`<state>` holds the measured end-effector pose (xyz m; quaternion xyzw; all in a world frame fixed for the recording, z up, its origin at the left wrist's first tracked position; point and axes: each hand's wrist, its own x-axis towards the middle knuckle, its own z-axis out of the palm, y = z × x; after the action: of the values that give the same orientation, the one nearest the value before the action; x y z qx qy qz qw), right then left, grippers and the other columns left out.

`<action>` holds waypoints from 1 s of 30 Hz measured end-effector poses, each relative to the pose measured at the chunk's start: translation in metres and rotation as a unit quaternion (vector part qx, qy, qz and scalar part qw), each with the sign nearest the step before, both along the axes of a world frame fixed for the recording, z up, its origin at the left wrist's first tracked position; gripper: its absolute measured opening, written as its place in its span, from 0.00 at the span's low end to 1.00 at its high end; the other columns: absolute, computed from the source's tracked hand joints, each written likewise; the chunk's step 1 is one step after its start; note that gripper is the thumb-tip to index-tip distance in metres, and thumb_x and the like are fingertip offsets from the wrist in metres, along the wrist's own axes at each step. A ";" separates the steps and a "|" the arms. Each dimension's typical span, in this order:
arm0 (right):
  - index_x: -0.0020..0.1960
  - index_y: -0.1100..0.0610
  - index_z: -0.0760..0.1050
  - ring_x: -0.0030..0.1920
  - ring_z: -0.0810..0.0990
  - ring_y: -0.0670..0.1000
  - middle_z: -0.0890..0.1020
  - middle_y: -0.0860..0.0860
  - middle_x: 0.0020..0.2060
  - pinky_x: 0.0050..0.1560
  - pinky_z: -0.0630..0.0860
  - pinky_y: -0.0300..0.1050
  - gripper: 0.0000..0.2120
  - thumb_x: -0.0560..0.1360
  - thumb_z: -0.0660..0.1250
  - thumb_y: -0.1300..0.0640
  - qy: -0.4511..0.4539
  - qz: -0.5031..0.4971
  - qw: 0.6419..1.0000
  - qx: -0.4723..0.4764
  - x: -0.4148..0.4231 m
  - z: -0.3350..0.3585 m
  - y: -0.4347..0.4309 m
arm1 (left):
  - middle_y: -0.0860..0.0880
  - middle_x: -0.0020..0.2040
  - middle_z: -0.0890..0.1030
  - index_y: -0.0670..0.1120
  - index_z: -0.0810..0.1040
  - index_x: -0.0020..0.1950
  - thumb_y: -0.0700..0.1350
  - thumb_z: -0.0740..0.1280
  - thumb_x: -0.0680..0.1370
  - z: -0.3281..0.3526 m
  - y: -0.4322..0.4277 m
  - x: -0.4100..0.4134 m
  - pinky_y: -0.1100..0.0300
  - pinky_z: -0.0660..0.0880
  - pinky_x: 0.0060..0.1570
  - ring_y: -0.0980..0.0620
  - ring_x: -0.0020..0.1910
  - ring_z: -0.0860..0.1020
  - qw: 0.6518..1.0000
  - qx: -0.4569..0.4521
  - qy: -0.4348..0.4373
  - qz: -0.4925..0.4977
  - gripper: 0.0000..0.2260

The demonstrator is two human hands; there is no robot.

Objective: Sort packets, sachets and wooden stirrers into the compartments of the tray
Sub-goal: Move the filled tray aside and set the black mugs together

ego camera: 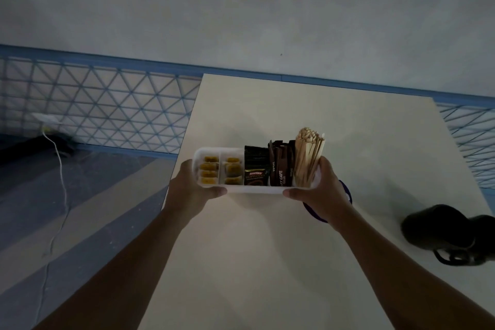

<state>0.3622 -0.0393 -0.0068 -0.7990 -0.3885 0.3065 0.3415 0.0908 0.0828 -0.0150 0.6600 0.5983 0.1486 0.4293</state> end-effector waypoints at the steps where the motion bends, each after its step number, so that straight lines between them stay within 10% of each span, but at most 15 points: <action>1: 0.62 0.48 0.67 0.52 0.79 0.48 0.79 0.43 0.54 0.42 0.72 0.40 0.39 0.58 0.84 0.47 -0.003 -0.003 1.000 0.001 0.002 0.002 0.004 | 0.55 0.50 0.83 0.53 0.76 0.59 0.63 0.80 0.54 0.002 0.006 0.003 0.57 0.79 0.46 0.57 0.49 0.81 1.000 0.002 -0.006 -0.004 0.36; 6: 0.60 0.45 0.66 0.55 0.78 0.50 0.78 0.42 0.52 0.52 0.77 0.51 0.37 0.59 0.83 0.45 -0.007 -0.008 1.000 0.004 0.018 0.008 0.028 | 0.56 0.49 0.84 0.56 0.76 0.58 0.66 0.78 0.51 0.009 0.037 0.020 0.52 0.81 0.49 0.58 0.48 0.82 0.999 0.011 -0.030 -0.015 0.38; 30: 0.66 0.50 0.67 0.56 0.76 0.50 0.78 0.45 0.55 0.49 0.72 0.45 0.41 0.59 0.84 0.48 -0.014 -0.033 0.999 0.040 0.101 -0.006 0.176 | 0.53 0.46 0.83 0.50 0.78 0.54 0.51 0.82 0.63 0.008 0.189 0.115 0.61 0.76 0.42 0.56 0.46 0.82 0.997 0.030 -0.057 -0.030 0.24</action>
<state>0.4628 0.1363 -0.0124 -0.8013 -0.3790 0.2678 0.3775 0.2058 0.2717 -0.0066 0.6808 0.5479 0.1913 0.4469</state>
